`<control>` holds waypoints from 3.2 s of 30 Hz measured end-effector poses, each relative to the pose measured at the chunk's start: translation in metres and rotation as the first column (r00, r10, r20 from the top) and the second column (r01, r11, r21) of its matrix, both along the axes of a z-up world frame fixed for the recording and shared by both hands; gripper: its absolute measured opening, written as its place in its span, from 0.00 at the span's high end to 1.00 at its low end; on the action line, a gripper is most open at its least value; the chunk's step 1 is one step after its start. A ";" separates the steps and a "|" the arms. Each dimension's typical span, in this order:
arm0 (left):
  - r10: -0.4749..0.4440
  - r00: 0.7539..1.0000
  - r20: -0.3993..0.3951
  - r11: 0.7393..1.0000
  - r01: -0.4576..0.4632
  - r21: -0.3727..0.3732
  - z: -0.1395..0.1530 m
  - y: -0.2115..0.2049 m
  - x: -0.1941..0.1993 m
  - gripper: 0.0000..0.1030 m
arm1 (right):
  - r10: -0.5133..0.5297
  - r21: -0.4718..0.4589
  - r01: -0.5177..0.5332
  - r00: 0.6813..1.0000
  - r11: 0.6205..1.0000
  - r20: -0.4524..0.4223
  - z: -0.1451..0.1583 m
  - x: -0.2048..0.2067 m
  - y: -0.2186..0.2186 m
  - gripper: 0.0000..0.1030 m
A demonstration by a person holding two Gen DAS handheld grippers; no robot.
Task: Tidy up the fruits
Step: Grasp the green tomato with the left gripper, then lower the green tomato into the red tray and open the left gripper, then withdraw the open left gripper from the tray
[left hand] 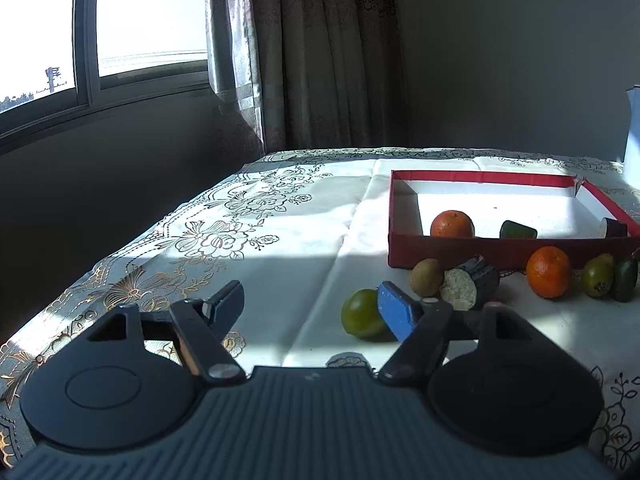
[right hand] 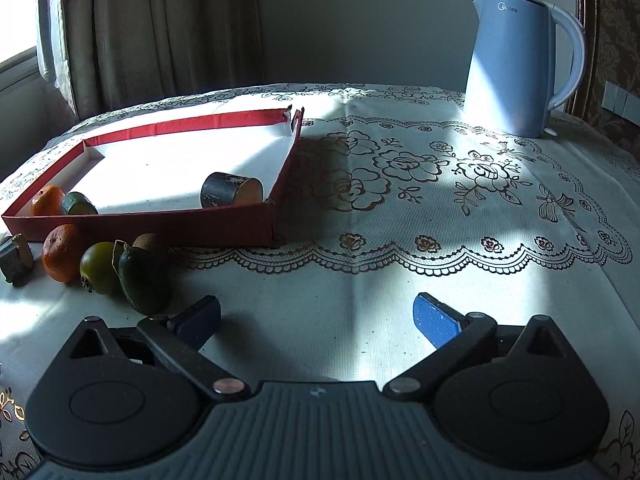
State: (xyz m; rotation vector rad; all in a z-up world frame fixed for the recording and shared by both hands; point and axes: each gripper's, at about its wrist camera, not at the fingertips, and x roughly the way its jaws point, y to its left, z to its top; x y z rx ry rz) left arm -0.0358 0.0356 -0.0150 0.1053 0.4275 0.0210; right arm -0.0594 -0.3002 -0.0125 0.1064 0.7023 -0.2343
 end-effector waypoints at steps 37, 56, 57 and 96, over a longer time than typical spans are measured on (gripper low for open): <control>-0.165 0.970 -0.179 0.980 0.141 -0.139 -0.008 -0.005 0.039 0.70 | -0.001 0.019 0.001 1.000 1.000 0.013 0.002 -0.001 -0.002 0.00; -0.166 0.980 -0.114 0.986 0.161 -0.049 0.020 -0.068 0.121 0.70 | -0.001 0.034 0.001 1.000 0.999 0.022 0.002 -0.001 -0.004 0.00; -0.163 0.980 -0.118 0.986 0.158 -0.051 0.018 -0.068 0.123 0.70 | -0.001 0.035 0.001 1.000 0.999 0.023 0.002 -0.002 -0.004 0.00; 0.005 0.999 0.046 0.995 -0.001 -0.104 0.019 0.000 0.027 0.00 | -0.001 0.043 0.000 1.000 0.999 0.030 0.001 -0.002 -0.005 0.00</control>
